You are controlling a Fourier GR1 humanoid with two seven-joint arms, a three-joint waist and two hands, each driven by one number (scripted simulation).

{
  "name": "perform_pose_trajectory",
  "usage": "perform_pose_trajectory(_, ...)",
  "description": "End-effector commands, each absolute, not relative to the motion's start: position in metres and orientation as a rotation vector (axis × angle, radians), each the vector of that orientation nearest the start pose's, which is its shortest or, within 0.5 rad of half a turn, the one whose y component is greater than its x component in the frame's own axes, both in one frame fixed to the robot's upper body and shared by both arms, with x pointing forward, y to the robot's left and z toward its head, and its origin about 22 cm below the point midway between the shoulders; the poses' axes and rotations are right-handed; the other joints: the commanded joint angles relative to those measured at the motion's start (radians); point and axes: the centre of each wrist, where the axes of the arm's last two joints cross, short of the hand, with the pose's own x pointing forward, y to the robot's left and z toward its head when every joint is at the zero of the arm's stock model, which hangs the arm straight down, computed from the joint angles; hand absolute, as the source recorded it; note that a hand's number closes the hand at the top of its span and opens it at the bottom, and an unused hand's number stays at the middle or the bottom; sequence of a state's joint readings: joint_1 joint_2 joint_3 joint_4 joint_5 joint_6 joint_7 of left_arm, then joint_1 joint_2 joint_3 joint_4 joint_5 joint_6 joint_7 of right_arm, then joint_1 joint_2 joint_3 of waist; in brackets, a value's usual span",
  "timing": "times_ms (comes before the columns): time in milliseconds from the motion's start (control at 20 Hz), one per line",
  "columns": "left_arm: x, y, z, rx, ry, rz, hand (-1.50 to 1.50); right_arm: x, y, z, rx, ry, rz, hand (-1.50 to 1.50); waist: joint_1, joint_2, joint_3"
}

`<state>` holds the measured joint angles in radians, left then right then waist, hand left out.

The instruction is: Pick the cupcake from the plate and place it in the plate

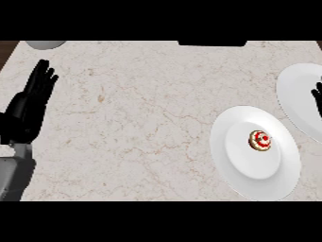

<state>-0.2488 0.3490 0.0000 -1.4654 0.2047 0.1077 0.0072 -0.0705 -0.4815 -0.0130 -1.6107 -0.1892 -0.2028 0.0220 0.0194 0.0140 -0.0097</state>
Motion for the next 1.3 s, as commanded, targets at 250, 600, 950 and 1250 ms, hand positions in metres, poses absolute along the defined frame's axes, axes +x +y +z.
perform_pose_trajectory(250, 0.275, 0.289, 0.006, 0.177, -1.589, -0.173, 0.0, 0.318, -0.217, 0.086, 0.068, -1.558, 0.102, 1.5, 0.029, -0.002, 0.009)
perform_pose_trajectory(600, 0.266, 0.3, -0.01, 0.153, -1.499, -0.148, 0.0, 0.272, -0.181, 0.005, -0.461, -1.844, 0.068, -1.5, -0.014, -0.011, 0.01)
perform_pose_trajectory(950, 0.252, 0.303, -0.034, 0.164, -1.516, -0.151, 0.0, 0.227, -0.208, -0.008, -0.652, -1.834, 0.148, -1.5, -0.028, -0.015, 0.009)
perform_pose_trajectory(1250, 0.243, 0.31, -0.03, 0.172, -1.521, -0.134, 0.0, 0.218, -0.244, 0.025, -0.808, -1.623, 0.285, -1.5, -0.026, -0.017, 0.007)
